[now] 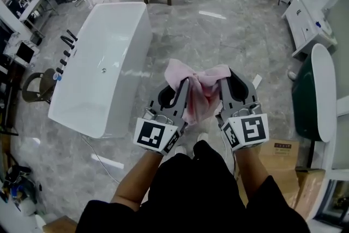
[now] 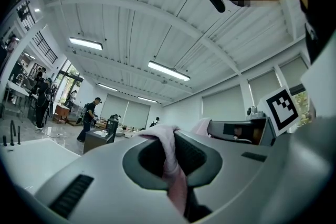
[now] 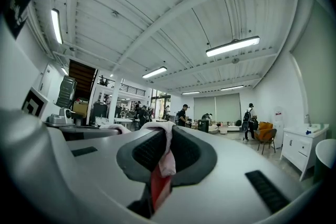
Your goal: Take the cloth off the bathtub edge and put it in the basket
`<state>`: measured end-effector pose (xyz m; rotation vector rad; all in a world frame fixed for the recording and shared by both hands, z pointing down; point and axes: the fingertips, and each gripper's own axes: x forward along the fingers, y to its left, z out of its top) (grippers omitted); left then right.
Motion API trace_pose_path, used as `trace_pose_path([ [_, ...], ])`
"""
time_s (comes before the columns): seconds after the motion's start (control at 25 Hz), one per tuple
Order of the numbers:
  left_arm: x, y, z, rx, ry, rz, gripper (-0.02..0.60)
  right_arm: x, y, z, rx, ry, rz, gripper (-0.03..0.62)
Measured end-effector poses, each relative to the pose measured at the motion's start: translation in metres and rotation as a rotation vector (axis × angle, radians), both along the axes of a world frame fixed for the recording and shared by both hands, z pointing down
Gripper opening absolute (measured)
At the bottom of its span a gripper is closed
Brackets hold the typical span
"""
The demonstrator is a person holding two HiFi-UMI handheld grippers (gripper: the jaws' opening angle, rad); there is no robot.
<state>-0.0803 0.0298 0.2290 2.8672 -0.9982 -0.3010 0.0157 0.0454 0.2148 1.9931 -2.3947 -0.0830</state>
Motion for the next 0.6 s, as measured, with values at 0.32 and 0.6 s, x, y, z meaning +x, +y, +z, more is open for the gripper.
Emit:
trace_pose_path([
  [0.32,0.014,-0.025,0.002,0.009,-0.017,-0.022,0.034,0.007,-0.024,0.003,0.01,-0.023,-0.039,0.043],
  [0.6,0.026,-0.051,0.003,0.007,-0.038,-0.042,0.034,0.015,-0.049,0.005,0.01,-0.048,-0.061,0.043],
])
